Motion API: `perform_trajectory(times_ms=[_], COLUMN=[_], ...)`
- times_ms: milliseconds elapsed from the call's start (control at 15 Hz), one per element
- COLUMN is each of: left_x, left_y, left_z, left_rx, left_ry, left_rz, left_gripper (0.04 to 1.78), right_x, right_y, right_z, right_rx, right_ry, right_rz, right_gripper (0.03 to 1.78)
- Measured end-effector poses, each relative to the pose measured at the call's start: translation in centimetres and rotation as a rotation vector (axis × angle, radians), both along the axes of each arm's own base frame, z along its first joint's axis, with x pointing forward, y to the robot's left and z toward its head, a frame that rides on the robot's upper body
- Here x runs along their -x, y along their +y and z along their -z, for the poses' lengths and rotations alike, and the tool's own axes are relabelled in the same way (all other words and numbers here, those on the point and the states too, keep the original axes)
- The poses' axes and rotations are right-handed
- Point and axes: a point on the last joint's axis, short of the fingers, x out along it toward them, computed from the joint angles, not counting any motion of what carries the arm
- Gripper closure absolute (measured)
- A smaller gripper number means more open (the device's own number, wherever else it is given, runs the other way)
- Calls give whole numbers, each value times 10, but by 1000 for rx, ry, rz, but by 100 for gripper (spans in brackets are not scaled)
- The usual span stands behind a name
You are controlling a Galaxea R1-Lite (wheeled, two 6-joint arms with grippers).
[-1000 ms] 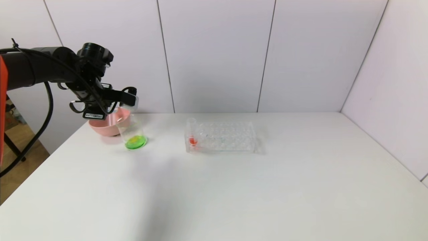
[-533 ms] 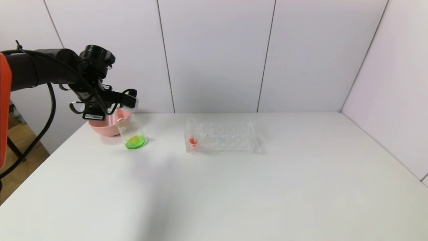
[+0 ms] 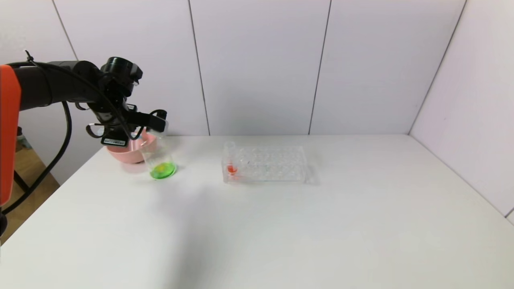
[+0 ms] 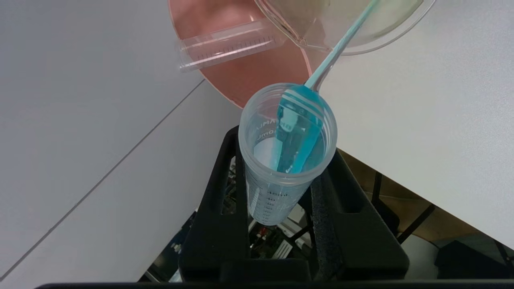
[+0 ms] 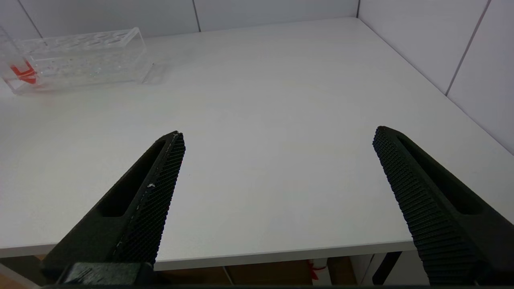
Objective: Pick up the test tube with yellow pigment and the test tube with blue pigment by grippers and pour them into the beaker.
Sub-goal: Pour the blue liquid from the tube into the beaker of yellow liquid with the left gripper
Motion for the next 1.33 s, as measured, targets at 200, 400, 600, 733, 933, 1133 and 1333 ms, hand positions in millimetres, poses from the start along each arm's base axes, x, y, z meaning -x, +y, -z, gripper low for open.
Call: perform_trajectory(times_ms=[200,400,600,733,933,1133,1333], left_x=[0,-1,-2,-2,-2,-3,-3], left_y=[0,0,-2,-2,-3,-4,-5], left_z=[0,2,3,3,4,5,6], left_rx=[0,-8,-16,-20,-27,-41,-43], left_ry=[0,2,5,5,7,8,10], left_rz=[-1,-6,-10,-12,-17,-26,-26], left_gripper=[136,136,136,136,136,136,136], right_x=[0,0,0,0,0,0,0], right_y=[0,0,0,0,0,0,0], right_z=[0,0,0,0,0,0,0], right_rx=[0,0,0,0,0,0,0], right_ry=[0,0,0,0,0,0,0], right_rz=[0,0,0,0,0,0,0], right_gripper=[10,10,10,10,10,10,10])
